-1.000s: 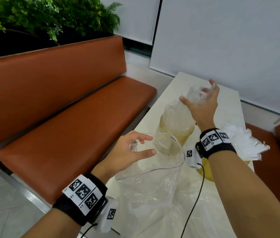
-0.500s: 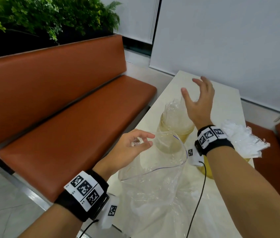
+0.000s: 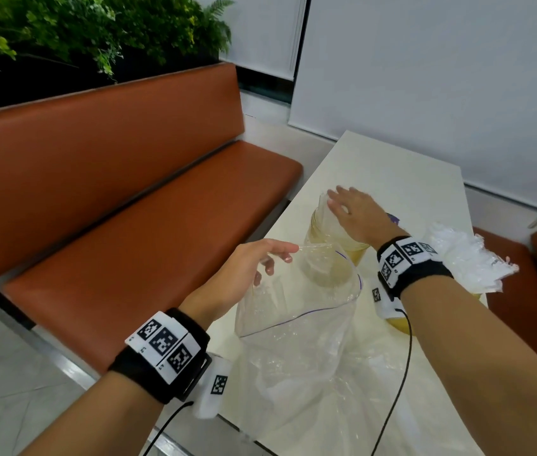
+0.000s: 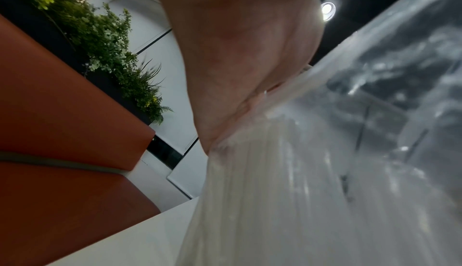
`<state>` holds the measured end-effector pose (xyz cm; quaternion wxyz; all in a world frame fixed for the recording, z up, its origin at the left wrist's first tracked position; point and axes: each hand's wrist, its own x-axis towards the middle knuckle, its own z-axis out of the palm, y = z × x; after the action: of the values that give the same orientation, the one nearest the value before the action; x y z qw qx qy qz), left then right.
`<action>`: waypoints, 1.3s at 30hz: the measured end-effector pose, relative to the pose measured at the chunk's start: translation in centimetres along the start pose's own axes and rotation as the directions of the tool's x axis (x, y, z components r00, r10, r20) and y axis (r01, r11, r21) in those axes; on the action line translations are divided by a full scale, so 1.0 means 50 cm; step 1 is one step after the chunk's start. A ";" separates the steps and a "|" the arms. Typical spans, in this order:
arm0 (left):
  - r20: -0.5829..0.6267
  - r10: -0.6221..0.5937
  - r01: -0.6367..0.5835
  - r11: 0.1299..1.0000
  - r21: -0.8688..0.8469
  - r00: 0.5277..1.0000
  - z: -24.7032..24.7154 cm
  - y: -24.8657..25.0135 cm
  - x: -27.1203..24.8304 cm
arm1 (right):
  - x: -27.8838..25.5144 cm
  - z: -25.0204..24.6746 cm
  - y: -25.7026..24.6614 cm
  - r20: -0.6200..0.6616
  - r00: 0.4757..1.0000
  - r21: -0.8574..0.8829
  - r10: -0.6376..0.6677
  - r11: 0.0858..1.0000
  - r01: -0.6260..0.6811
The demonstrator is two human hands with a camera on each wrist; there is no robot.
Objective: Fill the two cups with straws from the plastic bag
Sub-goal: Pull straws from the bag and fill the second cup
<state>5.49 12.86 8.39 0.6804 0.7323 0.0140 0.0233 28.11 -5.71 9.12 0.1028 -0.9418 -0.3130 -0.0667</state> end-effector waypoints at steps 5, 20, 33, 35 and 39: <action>0.000 0.008 -0.008 1.000 0.017 1.000 -0.002 0.002 -0.003 | -0.037 -0.062 -0.067 -0.386 0.921 0.183 -0.053 0.974 0.133; -0.132 -0.122 0.072 0.941 -0.331 0.984 0.015 -0.001 -0.019 | -0.211 0.018 -0.268 0.603 0.734 0.603 -0.312 0.781 -0.163; -0.117 -0.037 0.009 0.972 -0.233 0.992 0.011 -0.012 -0.035 | -0.234 -0.025 -0.275 0.164 0.975 0.909 -0.152 0.407 -0.089; -0.066 0.014 -0.028 0.978 -0.207 0.998 0.011 -0.013 -0.040 | -0.219 -0.028 -0.281 0.080 0.996 0.904 -0.032 0.424 -0.059; 0.029 0.010 -0.006 0.991 -0.137 1.000 0.008 -0.025 -0.047 | -0.189 -0.065 -0.303 -0.073 0.992 0.903 0.105 0.428 0.021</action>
<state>3.19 12.42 7.07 0.7291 0.6842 -0.0006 0.0163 11.26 -0.08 12.80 0.6099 -0.7428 -0.2702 0.0579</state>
